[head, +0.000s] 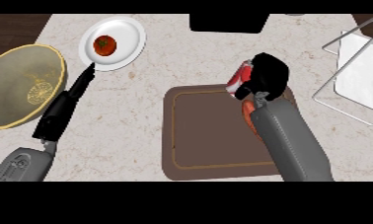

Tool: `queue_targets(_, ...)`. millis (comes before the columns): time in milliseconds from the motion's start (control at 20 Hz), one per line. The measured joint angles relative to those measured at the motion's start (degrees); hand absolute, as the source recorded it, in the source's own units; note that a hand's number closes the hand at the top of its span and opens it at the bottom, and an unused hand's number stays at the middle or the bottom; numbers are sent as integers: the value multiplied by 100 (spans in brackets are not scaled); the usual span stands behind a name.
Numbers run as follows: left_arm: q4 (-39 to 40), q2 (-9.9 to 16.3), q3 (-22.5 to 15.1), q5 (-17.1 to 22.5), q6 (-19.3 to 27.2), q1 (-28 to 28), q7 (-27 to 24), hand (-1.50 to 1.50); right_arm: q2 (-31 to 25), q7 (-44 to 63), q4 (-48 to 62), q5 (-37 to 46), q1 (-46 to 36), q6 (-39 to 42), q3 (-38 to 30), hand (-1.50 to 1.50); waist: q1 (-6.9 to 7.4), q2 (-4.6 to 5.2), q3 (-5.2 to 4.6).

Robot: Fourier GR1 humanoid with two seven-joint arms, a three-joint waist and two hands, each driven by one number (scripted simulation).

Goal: Pick the can from the tray and place it in the tiered shelf

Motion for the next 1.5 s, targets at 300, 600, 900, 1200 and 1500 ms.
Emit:
queue_targets(300,64,-67,26,-68,4,65,-33,0,-239,-141,565,292,-1236,-764,-389,150,-67,-46,-3)
queue_targets(600,-93,40,163,-33,-76,236,57,0,-576,82,243,827,-2078,-916,-439,150,-158,-102,-7)
queue_targets(900,-68,5,289,-76,-124,140,182,0,-959,356,-160,1012,-2916,33,-667,150,-236,-120,-11)
queue_targets(1200,-170,-113,282,-202,-93,283,197,0,-1365,517,-243,945,-3466,920,-1080,150,-243,-123,-11)
queue_targets(1500,-196,-91,410,-207,-207,259,208,0,-1931,237,-18,842,-3668,1770,-1386,150,-252,-116,-9)
